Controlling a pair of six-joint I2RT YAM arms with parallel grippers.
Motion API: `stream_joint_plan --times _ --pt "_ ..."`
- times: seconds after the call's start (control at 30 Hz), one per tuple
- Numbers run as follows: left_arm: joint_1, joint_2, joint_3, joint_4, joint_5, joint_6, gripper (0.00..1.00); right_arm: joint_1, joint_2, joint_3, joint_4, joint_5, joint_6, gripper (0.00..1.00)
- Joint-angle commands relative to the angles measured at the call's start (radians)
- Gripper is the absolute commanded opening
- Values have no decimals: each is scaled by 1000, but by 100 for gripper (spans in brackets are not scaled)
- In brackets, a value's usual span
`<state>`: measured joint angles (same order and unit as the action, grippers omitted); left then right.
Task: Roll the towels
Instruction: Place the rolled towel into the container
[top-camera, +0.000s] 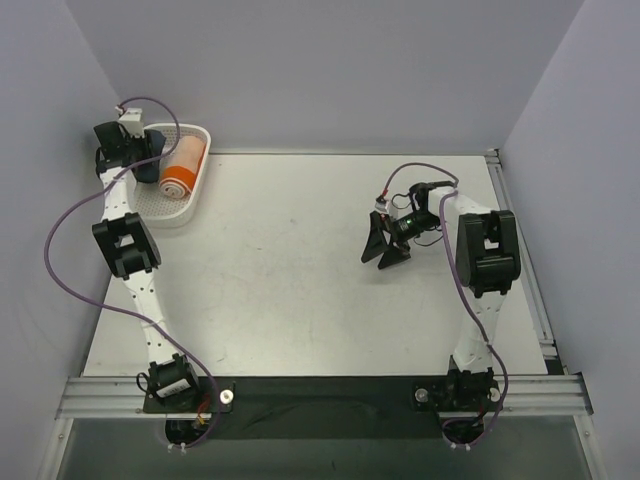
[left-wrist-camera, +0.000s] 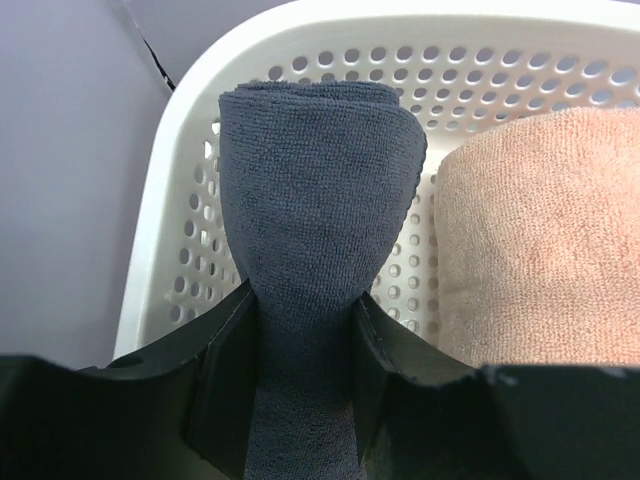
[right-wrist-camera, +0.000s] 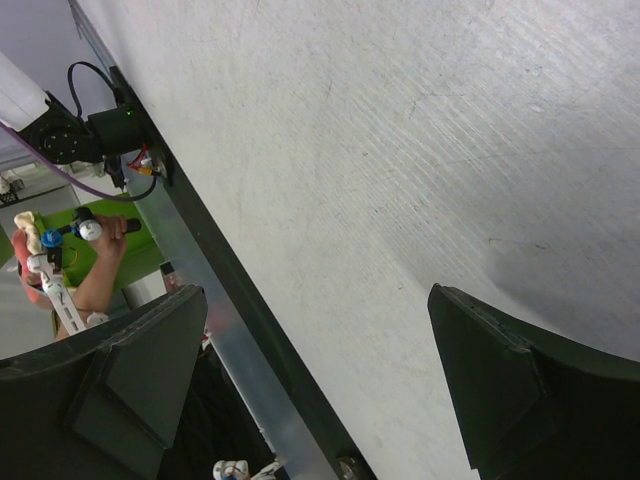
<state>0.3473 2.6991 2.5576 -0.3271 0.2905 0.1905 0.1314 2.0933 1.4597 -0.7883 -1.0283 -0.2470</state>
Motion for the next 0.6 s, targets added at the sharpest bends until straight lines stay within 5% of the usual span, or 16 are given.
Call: stream_joint_plan --times 0.0,0.3,0.57 --pt "-7 13 9 85 -4 -2 0 -6 27 -2 -42 20 -11 100" --pt "-8 62 18 92 -50 -23 0 -6 39 -5 -43 20 -11 100" --pt "-16 70 9 114 -47 -40 34 -4 30 -7 -42 27 -11 100"
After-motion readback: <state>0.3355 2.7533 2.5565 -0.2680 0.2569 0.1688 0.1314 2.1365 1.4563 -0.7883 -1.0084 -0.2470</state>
